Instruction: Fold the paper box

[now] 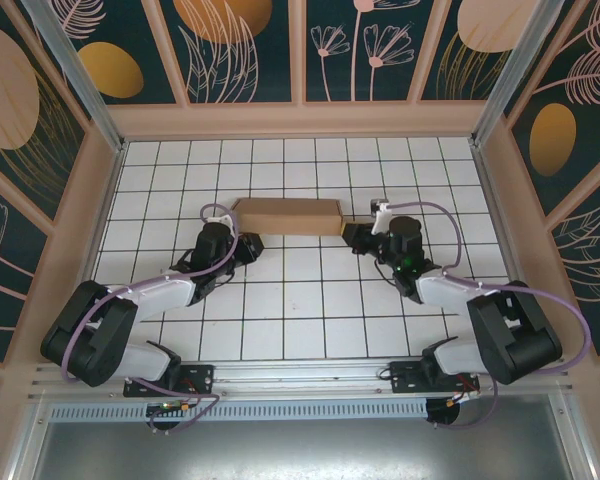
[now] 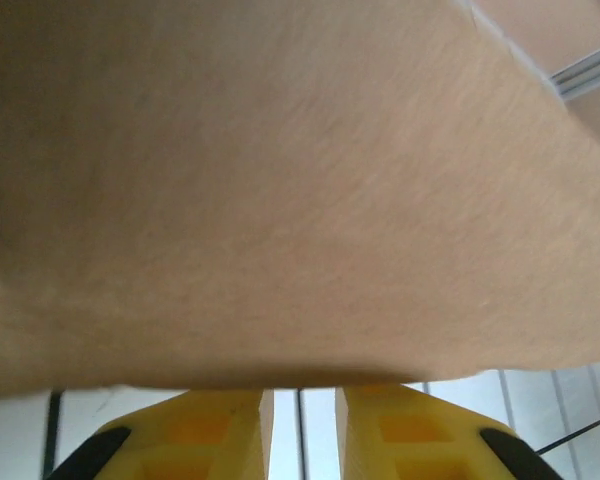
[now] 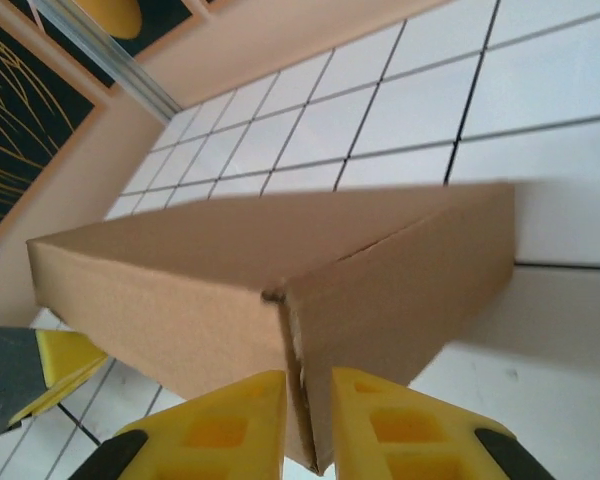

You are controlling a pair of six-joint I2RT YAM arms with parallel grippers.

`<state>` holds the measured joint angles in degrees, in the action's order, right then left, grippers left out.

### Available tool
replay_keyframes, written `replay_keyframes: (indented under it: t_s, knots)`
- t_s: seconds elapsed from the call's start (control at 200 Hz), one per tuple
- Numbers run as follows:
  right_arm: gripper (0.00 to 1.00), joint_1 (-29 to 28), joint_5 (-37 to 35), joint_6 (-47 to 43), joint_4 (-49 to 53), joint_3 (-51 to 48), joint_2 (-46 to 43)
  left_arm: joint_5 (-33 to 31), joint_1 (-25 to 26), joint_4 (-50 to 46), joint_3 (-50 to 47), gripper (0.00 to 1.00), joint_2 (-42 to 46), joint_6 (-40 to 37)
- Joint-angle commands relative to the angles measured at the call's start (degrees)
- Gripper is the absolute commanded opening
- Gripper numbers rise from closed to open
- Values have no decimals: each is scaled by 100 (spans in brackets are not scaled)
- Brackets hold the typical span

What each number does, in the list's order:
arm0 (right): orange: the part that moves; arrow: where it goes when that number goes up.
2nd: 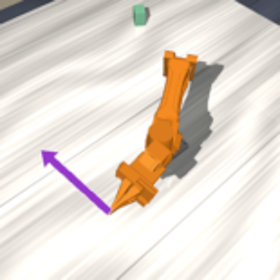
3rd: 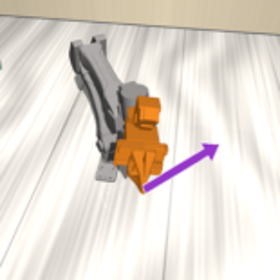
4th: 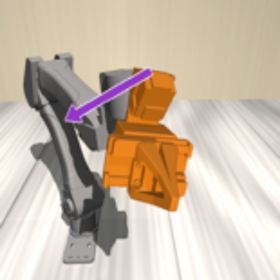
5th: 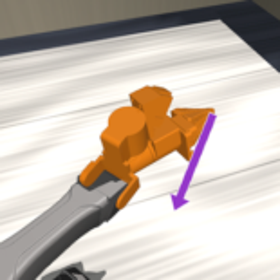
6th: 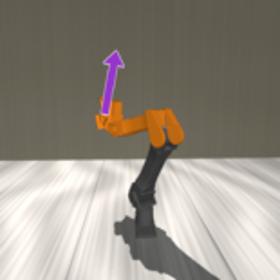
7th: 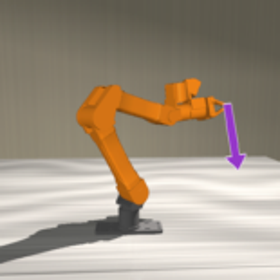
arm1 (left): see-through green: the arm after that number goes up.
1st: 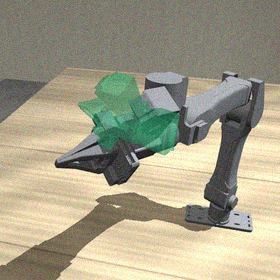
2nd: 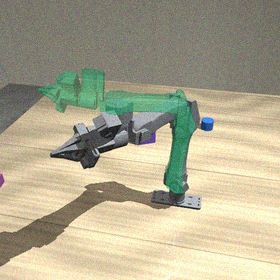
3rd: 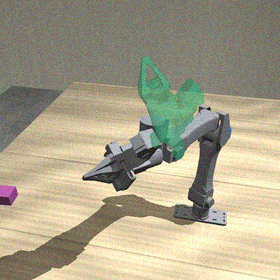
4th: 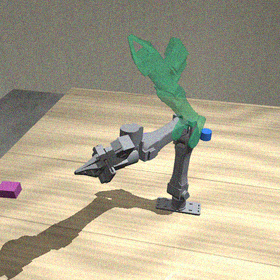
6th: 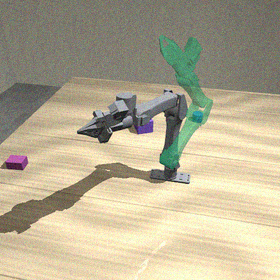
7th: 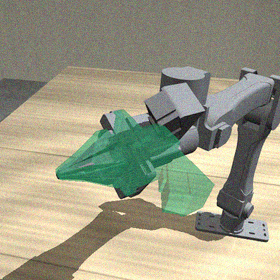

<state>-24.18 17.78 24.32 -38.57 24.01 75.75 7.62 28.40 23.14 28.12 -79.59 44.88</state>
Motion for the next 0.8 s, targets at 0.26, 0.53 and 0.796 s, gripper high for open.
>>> replay_keyframes:
  t_s: [0.26, 0.53, 0.796]
  knots:
    - [41, -9, -902, 176, 570, 43, -183, 288, -20, -1511, 147, 68, 590, -617]
    - [48, -119, -803, 759, 1550, 1097, 618, -620, -563, -2819, 1284, 72, 878, -1534]
    - [48, -210, -904, 1009, 2127, 1825, 1488, -1243, -732, -2371, 1813, 67, -397, -1474]
